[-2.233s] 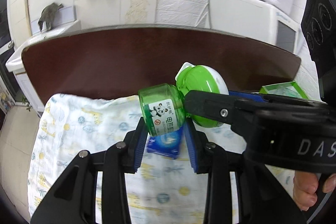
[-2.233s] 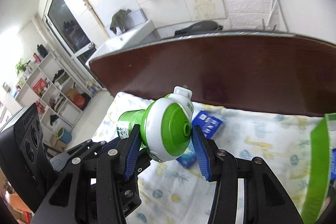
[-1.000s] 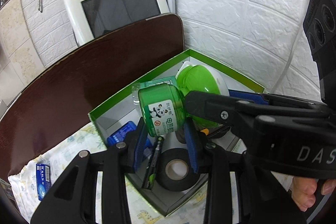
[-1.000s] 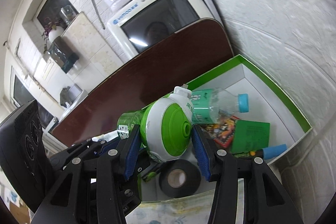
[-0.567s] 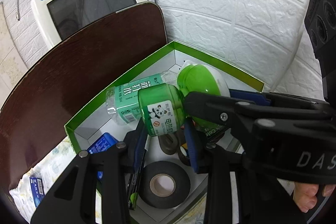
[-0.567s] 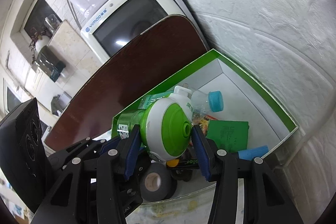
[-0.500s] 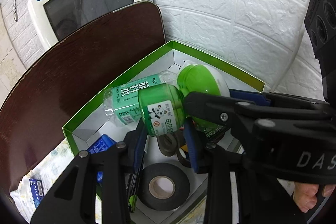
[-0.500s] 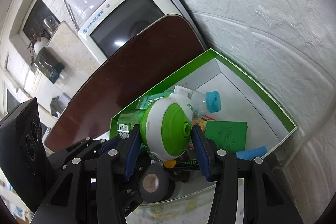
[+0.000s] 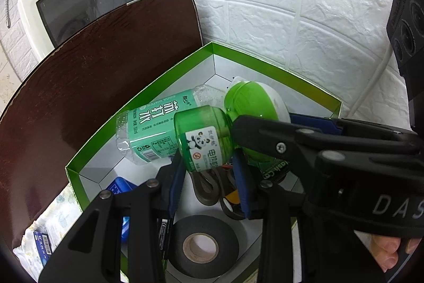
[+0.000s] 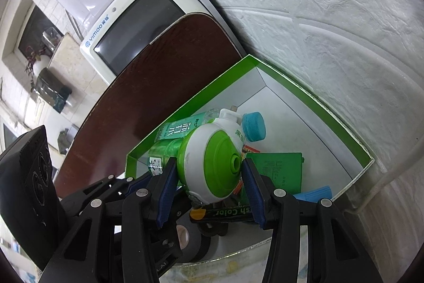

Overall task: Organize rigid objects
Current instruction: 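Carry the repellent bottle into the green box and open both tools, then move both tools back to the blue medicine box on the cloth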

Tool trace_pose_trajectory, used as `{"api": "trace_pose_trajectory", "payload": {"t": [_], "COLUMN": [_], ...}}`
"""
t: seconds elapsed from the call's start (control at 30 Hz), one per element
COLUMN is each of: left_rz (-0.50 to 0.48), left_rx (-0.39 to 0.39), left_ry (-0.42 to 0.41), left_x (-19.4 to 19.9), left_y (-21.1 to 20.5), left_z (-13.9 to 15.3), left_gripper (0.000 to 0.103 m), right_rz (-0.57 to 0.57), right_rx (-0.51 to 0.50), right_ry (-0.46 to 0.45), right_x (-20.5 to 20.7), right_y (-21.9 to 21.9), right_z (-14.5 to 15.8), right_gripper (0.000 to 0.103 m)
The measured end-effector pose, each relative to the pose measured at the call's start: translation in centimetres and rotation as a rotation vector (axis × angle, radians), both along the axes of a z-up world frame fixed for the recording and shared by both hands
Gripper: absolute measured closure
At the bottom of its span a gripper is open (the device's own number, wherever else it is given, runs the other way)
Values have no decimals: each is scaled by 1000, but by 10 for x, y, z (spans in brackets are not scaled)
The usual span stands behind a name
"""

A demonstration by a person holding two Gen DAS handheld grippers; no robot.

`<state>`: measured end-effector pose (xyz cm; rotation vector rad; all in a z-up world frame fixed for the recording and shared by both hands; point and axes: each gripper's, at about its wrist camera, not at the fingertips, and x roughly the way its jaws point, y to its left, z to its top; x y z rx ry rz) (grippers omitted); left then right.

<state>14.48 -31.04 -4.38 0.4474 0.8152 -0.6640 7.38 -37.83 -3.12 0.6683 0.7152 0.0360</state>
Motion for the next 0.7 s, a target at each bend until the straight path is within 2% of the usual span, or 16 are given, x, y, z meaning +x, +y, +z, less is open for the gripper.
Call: {"api": "trace_pose_trajectory", "payload": {"t": [0.13,0.23,0.37,0.7], "left_rz": [-7,-4,20,53], "left_rx": [40,37,5,-10], "left_ry": [-6,-19,-19,-89], "left_x": [2,0,-1,-27], "left_y": [-7,-5,6,43], "left_z": [-4,-1,7,28], "left_gripper": [67,66,51,50], "right_rz": [-52,-72,-89,-40], "right_rx": [18,6,-6,-24], "right_ry": [7,9,-5,-25], "right_x": [0,-3,-8,-11], "right_y": [-3,-4,-3,24], "right_z": [-6,-5,2,18], "right_gripper": [51,48,48,48]}}
